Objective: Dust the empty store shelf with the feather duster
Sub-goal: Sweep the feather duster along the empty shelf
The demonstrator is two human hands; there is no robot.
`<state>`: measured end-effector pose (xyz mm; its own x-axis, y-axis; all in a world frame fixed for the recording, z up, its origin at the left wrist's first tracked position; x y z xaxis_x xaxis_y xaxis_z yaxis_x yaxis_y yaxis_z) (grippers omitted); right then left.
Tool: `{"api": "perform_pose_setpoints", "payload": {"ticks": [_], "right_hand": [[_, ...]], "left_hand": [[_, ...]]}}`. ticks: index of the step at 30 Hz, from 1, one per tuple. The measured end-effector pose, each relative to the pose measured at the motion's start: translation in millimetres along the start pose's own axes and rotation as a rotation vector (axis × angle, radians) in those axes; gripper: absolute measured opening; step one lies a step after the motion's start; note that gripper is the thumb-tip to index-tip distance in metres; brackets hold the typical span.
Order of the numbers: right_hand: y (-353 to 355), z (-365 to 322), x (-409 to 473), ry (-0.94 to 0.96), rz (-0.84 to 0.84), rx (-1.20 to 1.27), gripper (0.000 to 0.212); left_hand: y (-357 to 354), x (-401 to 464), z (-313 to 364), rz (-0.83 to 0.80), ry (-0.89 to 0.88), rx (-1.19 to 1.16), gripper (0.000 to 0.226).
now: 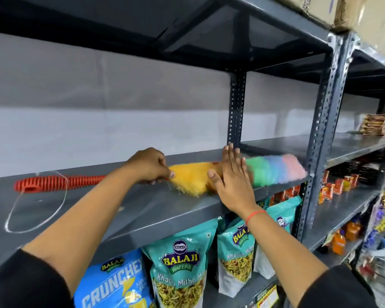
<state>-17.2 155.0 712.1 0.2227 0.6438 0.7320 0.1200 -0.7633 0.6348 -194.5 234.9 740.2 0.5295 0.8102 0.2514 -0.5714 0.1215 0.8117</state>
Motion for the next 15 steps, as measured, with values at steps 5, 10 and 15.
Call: {"api": "perform_pose_setpoints", "payload": {"ticks": [5,10,15], "right_hand": [[-1,-1,-1,0.002,-0.019,-0.015,0.094],[10,-9,-13,-0.024,0.024,0.112,0.076],[-10,-65,-59,0.173,0.053,0.11,0.074]], "left_hand": [[25,-5,2,0.233,0.112,0.319,0.029],[54,-34,-16,0.231,0.036,0.07,0.02],[66,-79,-49,0.139,0.098,0.127,0.02]]}}
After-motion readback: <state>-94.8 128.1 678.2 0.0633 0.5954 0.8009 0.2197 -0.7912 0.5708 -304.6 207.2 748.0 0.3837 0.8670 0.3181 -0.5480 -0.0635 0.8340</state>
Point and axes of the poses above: each hand's wrist, its own x-axis towards the middle knuckle, its own y-axis out of the back of the hand, z = x × y, the point moved 10 cm from there along x, towards the middle knuckle, and after that the axes turned 5 degrees about -y, right-handed, at the moved point
